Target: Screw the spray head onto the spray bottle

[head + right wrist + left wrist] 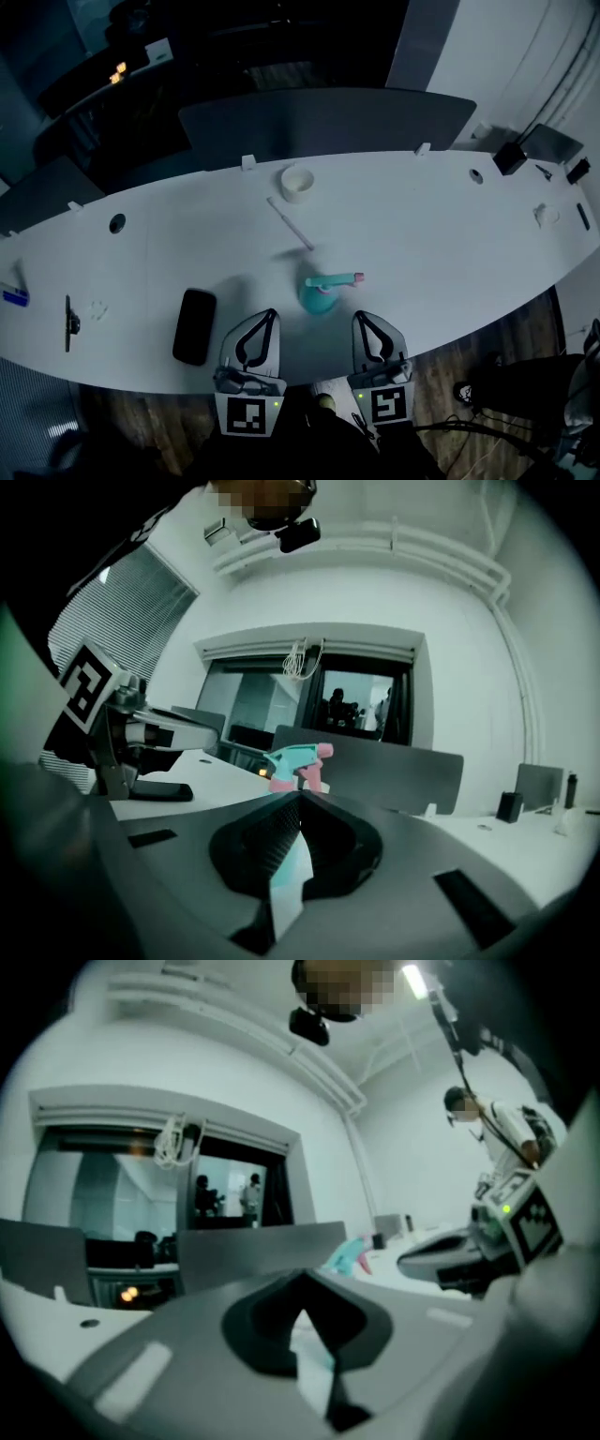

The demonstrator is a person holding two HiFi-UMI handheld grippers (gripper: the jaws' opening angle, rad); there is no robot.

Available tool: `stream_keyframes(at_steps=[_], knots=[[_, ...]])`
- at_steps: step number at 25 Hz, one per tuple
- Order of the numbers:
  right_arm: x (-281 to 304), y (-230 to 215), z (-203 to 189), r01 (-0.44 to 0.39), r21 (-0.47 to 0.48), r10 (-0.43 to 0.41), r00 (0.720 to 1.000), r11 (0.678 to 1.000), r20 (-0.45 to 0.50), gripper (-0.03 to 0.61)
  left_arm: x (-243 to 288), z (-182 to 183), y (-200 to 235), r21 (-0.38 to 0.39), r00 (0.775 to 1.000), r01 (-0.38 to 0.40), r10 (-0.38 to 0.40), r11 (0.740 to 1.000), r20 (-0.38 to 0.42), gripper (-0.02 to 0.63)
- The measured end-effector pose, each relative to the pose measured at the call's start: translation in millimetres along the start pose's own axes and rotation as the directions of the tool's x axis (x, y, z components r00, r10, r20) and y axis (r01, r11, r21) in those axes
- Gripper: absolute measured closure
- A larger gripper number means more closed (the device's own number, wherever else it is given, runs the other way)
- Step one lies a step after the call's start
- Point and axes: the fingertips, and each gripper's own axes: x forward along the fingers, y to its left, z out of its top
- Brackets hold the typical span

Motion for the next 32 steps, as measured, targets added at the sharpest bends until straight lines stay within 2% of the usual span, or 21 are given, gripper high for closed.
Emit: stream_keyframes(at_steps=[2,4,7,9,14,17,23,28,32], knots=[[-20,3,13,0.057,-0.012,-0.056,0.997,0.998,0.061,0.574,-20,16,-7,-0.034,0.990,-0.126,0.128,0.991,0.066,0.611],[-47,6,19,0.068,-0.003,-0.067,0.995,0.998,0.077,0.574,-43,30,-23,-0.045,0.971,-0.209,0.213,0.977,0.112,0.611],[-95,4,31,0.067,0.063,-0.074,0.990,0.996,0.116,0.574,-83,45,-58,-0.060,0.949,-0.277,0.283,0.959,0.140,0.611],[-126,3,38,0.057,0.072,-0.068,0.987,0.996,0.148,0.574,-107,51,-81,-0.055,0.940,-0.300,0.305,0.952,0.152,0.611],[-181,13,50,-0.016,0.057,0.005,0.983,0.998,0.186,0.574,-155,58,-124,-0.003,0.938,-0.329,0.327,0.944,0.111,0.612],[-205,19,53,-0.035,0.051,0.026,0.983,0.998,0.183,0.574,-173,64,-138,-0.002,0.937,-0.337,0.336,0.941,0.096,0.611],[-230,24,56,-0.012,0.046,0.003,0.983,0.999,0.186,0.574,-190,72,-151,0.039,0.941,-0.324,0.318,0.945,0.113,0.611],[-234,35,62,-0.006,0.035,-0.001,0.982,0.999,0.186,0.574,-199,74,-147,0.029,0.942,-0.318,0.312,0.948,0.125,0.612],[-232,43,67,-0.002,0.015,-0.001,0.982,1.000,0.188,0.574,-203,74,-141,0.051,0.944,-0.311,0.302,0.949,0.133,0.611]])
